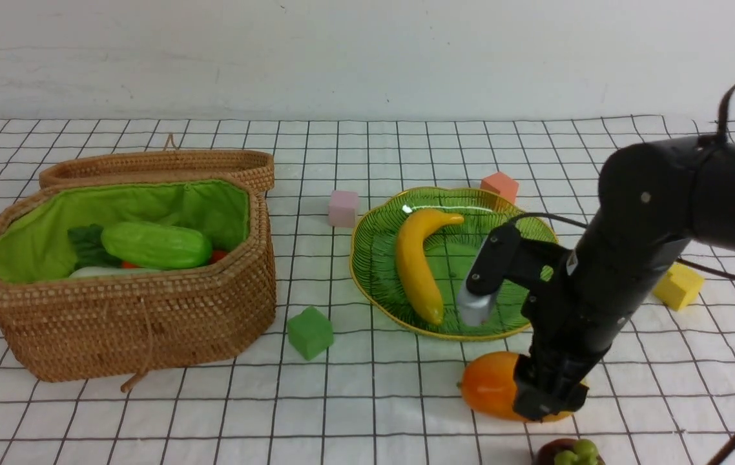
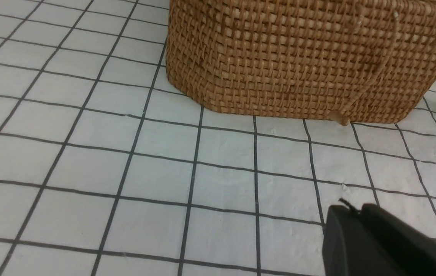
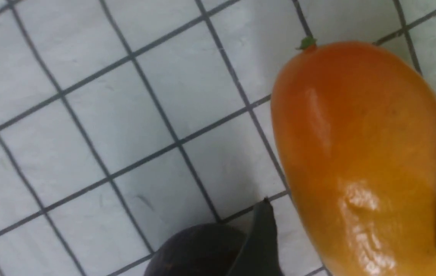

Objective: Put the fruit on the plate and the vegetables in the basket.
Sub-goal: Use the right arm to grab a mango and put it into the right plate

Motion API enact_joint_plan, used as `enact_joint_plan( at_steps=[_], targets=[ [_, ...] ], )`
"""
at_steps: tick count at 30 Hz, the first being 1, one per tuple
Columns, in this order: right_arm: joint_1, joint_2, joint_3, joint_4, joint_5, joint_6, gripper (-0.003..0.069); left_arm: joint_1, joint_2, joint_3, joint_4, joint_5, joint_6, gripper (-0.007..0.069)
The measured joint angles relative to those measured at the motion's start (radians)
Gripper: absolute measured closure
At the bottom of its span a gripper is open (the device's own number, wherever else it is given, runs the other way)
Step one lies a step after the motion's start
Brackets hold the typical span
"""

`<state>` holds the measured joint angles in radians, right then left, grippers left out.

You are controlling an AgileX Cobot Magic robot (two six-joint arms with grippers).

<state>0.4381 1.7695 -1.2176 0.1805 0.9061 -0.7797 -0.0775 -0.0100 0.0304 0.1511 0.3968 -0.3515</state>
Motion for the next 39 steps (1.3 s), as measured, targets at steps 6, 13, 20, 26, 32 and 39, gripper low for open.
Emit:
enact_joint_plan(
  at_steps=[6, 13, 20, 26, 32, 39],
  targets=[
    [0.0, 0.049, 0.0, -0.036, -0.011, 0.0, 0.0076, 0.0, 0.0, 0.0, 0.0, 0.0, 0.0, 0.0589],
    [0.0, 0.048, -0.042, -0.018, 0.074, -0.016, 0.0116, 0.0, 0.0, 0.0, 0.0, 0.0, 0.0, 0.0588],
    [0.0, -0.006, -0.18, 0.183, 0.184, -0.134, 0.0116, 0.0, 0.0, 0.0, 0.001, 0.0, 0.0, 0.0585],
    [-0.032, -0.011, -0.332, 0.303, 0.083, -0.014, 0.0118, 0.0, 0.0, 0.0, 0.001, 0.0, 0.0, 0.0584],
    [-0.146, 0.122, -0.352, 0.248, -0.153, 0.274, 0.0118, 0.0, 0.0, 0.0, 0.001, 0.0, 0.0, 0.058],
    [-0.153, 0.25, -0.352, 0.24, -0.241, 0.411, 0.0118, 0.0, 0.0, 0.0, 0.001, 0.0, 0.0, 0.0577]
  ],
)
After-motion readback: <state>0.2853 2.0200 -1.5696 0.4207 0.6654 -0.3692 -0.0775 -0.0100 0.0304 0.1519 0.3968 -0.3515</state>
